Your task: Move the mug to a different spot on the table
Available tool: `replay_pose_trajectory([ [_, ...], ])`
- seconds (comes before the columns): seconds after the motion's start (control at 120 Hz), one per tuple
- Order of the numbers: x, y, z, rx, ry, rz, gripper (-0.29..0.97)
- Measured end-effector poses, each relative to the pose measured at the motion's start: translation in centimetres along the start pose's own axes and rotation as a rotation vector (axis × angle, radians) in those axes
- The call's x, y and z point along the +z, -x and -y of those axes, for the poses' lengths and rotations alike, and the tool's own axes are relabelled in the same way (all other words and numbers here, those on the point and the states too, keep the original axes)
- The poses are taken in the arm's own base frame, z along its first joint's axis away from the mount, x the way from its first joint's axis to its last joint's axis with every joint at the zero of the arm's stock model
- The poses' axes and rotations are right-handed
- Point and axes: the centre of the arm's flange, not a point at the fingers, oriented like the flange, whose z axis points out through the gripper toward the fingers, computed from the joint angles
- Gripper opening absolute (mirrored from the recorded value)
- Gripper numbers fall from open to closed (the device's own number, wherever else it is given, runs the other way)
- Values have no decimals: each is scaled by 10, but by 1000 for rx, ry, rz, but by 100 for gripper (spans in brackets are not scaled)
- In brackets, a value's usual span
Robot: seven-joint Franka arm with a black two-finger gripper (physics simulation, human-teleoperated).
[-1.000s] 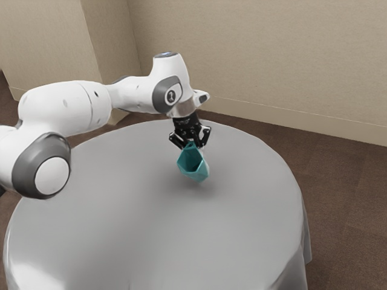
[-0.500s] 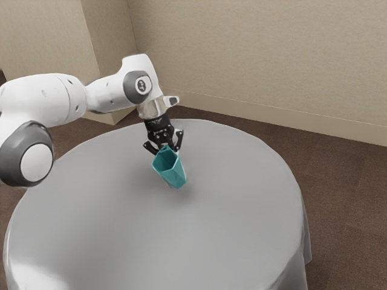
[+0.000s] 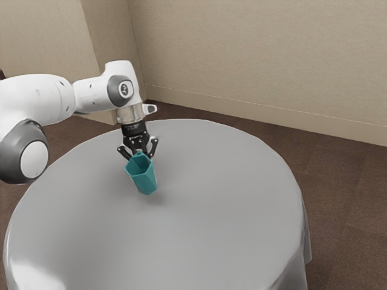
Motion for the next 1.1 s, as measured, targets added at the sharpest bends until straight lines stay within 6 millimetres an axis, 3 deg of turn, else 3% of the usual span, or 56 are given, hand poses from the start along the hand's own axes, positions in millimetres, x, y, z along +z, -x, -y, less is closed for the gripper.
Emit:
replay_pose_trajectory([
  [0.308, 22, -19, 11, -26, -27, 17, -4],
  [0.575, 43, -31, 9, -30, -40, 34, -5],
  [0.9, 39, -30, 7, -25, -24, 31, 46],
  [1.008, 22, -24, 4, -15, -10, 11, 55],
  [1.1, -4, -14, 1, -2, 10, -20, 60],
])
